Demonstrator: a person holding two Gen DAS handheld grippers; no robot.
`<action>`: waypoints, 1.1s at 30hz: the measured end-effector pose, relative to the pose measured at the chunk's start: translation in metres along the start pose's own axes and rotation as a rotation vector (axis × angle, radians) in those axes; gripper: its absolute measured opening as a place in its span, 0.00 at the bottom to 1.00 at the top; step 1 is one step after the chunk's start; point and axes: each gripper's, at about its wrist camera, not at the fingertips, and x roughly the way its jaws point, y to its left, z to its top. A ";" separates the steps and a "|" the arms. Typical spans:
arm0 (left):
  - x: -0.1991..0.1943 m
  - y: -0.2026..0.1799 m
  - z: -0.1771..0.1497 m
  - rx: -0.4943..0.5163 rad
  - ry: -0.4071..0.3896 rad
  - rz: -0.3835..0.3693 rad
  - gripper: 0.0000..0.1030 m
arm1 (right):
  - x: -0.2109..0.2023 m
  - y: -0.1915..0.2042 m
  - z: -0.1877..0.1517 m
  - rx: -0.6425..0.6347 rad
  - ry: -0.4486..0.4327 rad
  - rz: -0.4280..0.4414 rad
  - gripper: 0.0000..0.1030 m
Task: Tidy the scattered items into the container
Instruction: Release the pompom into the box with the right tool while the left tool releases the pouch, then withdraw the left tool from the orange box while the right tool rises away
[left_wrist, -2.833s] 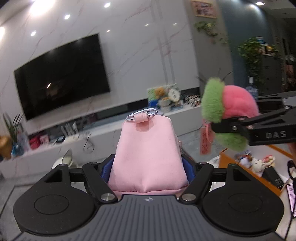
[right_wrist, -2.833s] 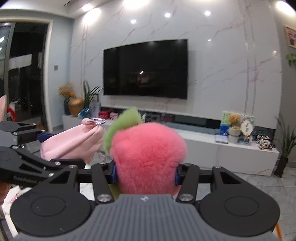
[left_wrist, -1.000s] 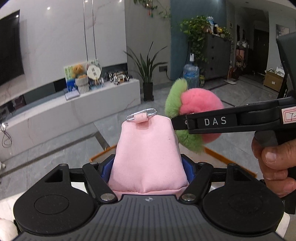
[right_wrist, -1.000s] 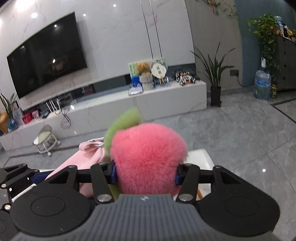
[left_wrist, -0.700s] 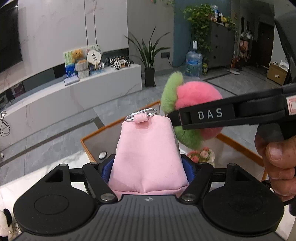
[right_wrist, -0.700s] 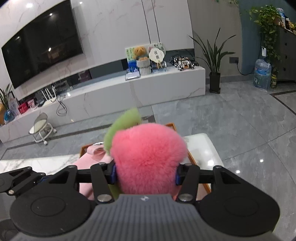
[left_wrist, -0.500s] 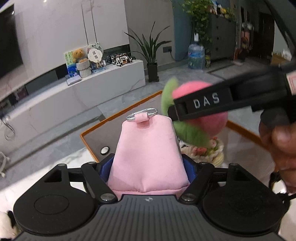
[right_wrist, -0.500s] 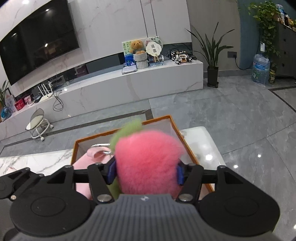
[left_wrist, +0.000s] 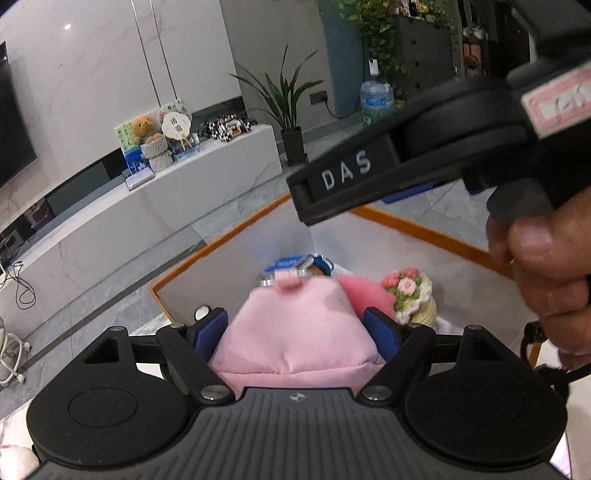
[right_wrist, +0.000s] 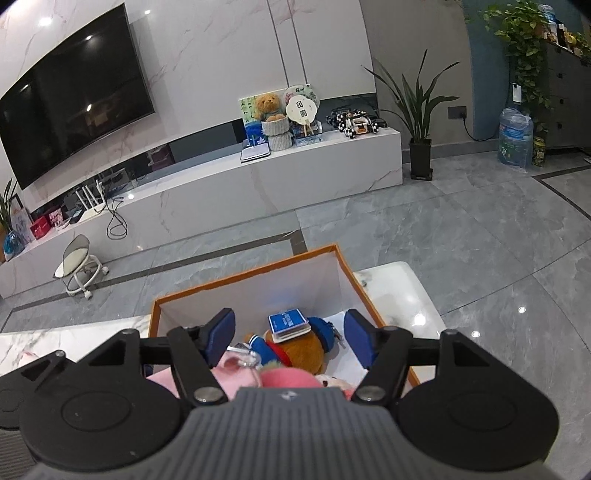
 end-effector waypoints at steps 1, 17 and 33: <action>-0.003 0.000 0.001 0.001 -0.011 0.003 0.92 | -0.001 0.000 0.000 0.001 -0.001 0.000 0.66; -0.024 0.005 0.013 0.042 -0.017 0.124 0.91 | -0.009 -0.007 0.005 0.031 -0.032 -0.017 0.67; -0.050 -0.014 -0.002 0.240 0.131 -0.190 0.57 | -0.010 -0.010 0.007 0.039 -0.038 -0.026 0.72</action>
